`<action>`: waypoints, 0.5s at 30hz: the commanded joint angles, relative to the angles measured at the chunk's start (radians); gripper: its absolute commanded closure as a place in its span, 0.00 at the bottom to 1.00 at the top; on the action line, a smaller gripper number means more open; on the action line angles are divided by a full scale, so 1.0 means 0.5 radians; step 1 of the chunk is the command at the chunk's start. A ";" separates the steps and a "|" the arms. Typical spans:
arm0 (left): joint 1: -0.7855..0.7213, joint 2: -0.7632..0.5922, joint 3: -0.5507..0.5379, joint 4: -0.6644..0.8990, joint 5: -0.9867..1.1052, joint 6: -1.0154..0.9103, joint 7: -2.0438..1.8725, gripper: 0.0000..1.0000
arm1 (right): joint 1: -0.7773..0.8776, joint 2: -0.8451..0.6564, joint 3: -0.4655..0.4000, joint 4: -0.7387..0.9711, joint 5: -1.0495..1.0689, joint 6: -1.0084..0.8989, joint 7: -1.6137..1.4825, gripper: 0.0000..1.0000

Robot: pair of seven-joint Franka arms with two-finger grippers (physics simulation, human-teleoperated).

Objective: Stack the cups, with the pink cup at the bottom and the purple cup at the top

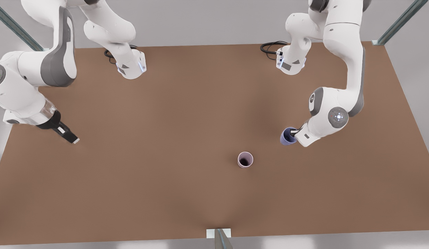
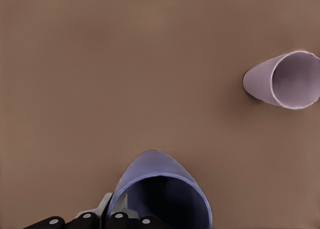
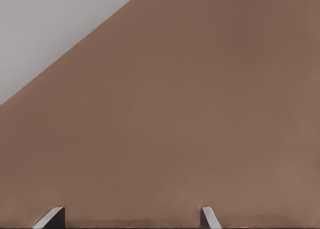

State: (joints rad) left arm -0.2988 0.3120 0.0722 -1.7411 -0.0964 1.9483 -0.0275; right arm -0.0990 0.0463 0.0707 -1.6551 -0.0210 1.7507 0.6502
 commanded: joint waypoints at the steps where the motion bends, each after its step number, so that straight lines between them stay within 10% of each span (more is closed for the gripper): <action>1: -0.105 0.207 -0.034 0.493 -0.007 -0.822 -0.668 0.79 | 0.118 -0.077 0.024 -0.151 0.011 -0.019 -1.055 0.00; 5: -0.396 0.548 -0.037 1.104 -0.028 -0.853 -1.132 0.79 | 0.130 0.233 0.006 0.313 -0.019 -0.464 -0.960 0.00; 15: -0.430 0.751 -0.065 1.154 -0.099 -0.270 -1.243 0.79 | 0.235 0.217 -0.191 0.288 0.021 -0.234 -1.077 0.00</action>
State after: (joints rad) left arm -0.5142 0.6860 0.0405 -1.1656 -0.1361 1.7559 -0.3578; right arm 0.0210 0.1603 -0.0241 -1.5052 -0.0174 1.6181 0.3543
